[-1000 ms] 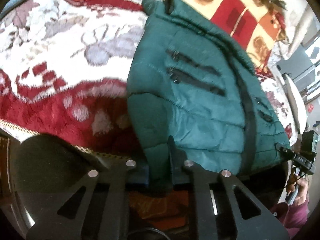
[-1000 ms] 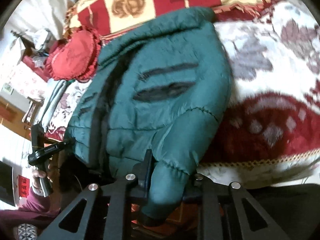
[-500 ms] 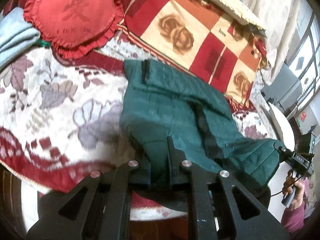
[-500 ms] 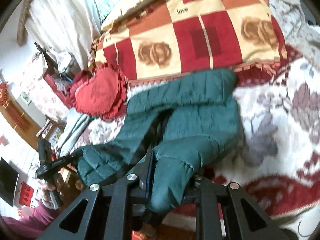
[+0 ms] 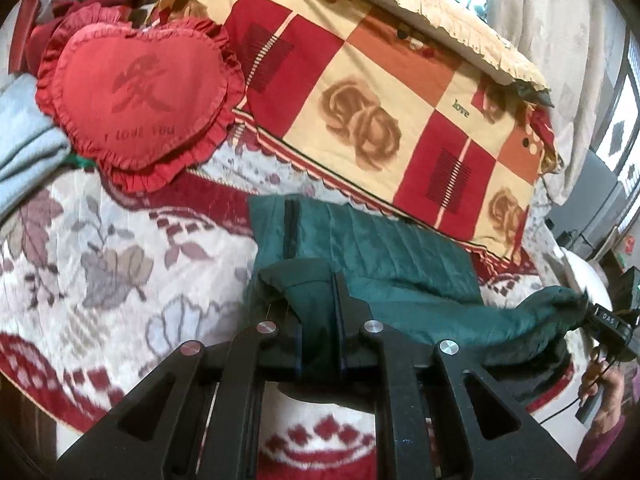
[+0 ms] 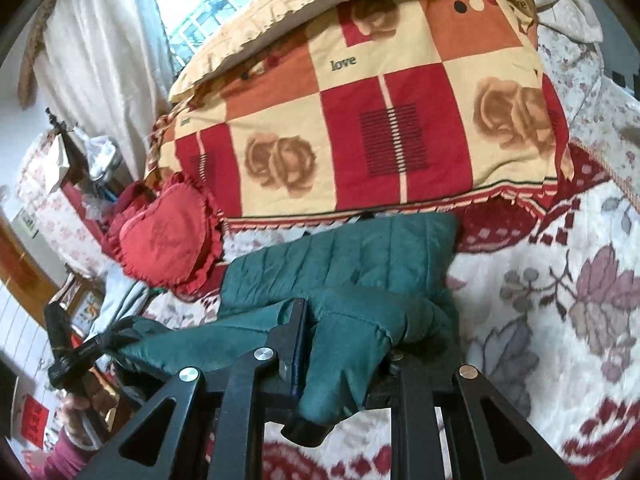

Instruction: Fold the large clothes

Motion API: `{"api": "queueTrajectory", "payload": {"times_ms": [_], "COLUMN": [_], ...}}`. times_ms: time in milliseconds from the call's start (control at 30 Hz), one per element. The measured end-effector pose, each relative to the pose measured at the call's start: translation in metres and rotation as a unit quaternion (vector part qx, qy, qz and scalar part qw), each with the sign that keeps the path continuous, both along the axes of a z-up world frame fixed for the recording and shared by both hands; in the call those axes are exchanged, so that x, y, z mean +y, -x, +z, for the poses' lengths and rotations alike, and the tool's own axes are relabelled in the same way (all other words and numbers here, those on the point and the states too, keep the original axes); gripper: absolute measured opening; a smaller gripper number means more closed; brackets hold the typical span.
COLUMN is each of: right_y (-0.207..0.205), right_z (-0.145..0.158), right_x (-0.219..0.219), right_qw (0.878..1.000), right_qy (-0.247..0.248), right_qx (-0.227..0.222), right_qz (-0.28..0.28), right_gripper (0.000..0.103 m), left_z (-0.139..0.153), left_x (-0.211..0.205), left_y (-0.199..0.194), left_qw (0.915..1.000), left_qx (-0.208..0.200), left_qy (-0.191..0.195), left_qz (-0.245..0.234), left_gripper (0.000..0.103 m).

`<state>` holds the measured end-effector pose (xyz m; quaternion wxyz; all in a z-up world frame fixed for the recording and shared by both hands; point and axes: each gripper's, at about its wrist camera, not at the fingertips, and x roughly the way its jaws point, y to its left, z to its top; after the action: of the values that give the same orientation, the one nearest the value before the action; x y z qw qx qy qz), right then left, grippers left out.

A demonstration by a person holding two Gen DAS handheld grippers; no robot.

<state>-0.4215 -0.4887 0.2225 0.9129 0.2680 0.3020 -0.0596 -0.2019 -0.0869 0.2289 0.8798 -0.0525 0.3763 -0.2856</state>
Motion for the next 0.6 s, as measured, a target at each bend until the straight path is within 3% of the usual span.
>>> {"api": "queueTrajectory", "payload": {"times_ms": [333, 600], "right_y": [-0.058, -0.105], "right_z": [-0.011, -0.025], "right_x": [-0.034, -0.054], "right_qw": [0.999, 0.996], "right_qy": [0.013, 0.051], "right_qx": [0.026, 0.066], "right_qz": [-0.034, -0.037], "right_gripper": [0.018, 0.018], "left_z": [0.007, -0.003], "left_x": [-0.038, -0.071], "left_y": [-0.047, -0.092], "left_qw": [0.999, 0.9978], "left_qx": [-0.025, -0.026], "left_qy": [-0.03, -0.044], "left_qz": [0.019, 0.042], "left_gripper": [0.011, 0.011]}}
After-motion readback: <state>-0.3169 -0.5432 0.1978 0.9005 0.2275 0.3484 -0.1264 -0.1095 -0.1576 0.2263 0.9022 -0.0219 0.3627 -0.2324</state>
